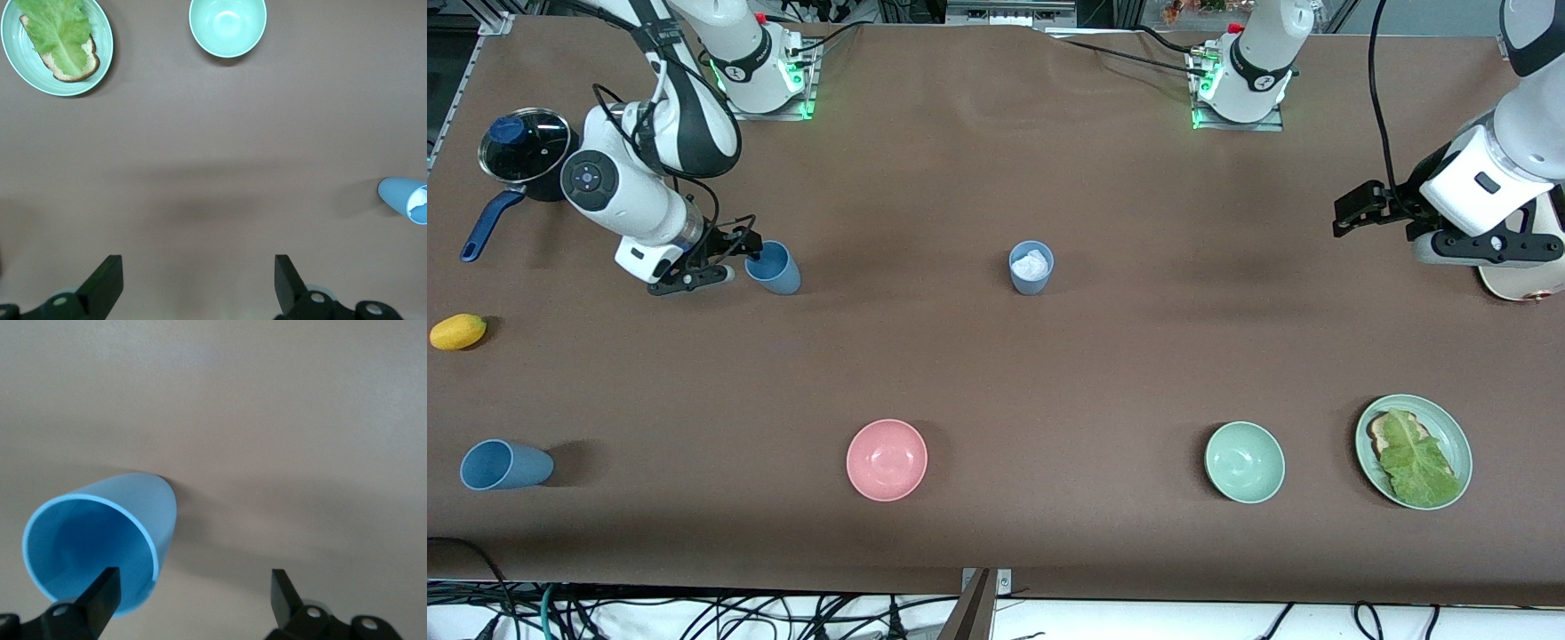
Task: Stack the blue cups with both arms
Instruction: 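Grasp the blue cup with the right gripper and lift it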
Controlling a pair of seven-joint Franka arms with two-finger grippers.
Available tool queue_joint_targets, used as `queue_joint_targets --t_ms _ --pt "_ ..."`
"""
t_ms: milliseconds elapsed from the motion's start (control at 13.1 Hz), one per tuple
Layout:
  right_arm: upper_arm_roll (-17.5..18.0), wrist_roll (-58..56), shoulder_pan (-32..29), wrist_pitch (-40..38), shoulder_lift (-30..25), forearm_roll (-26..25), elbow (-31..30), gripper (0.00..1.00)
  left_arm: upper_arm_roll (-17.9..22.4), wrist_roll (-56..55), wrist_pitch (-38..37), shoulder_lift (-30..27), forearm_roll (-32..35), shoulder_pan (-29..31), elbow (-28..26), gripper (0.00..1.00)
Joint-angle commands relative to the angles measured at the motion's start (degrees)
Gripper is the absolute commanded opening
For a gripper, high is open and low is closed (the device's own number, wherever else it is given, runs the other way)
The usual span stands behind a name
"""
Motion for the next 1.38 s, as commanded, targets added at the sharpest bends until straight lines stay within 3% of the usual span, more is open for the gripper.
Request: queue_joint_targets --t_ms 0,77,383,843,1072,1302 --pt "0.97 -0.26 -0.55 2.56 0.65 1.12 -0.56 0.96 -0.33 0.79 -0.84 -0.78 1.2 0.49 -0.21 1.0" --pt "1.05 -0.35 -0.55 3.09 1.26 1.03 -0.47 0.9 -0.33 0.79 -0.84 -0.78 1.2 0.49 -0.21 1.0" --pt "1.05 -0.26 -0.55 3.8 2.23 1.12 -0.38 0.47 -0.33 0.79 -1.28 -0.78 1.2 0.49 -0.21 1.0" --pt "2.28 2.02 -0.55 3.71 2.67 1.47 0.06 0.0 -0.42 0.79 -1.54 -0.87 1.2 0.31 -0.12 1.0" --pt "3.6 1.41 -0.55 2.92 2.15 5.58 2.15 0.0 -0.42 0.79 -1.63 -0.96 1.2 0.31 -0.12 1.0" --pt "3.78 2.8 -0.46 -9.6 2.49 5.78 12.85 0.0 -0.42 0.7 -1.54 -0.96 1.2 0.31 -0.12 1.0"
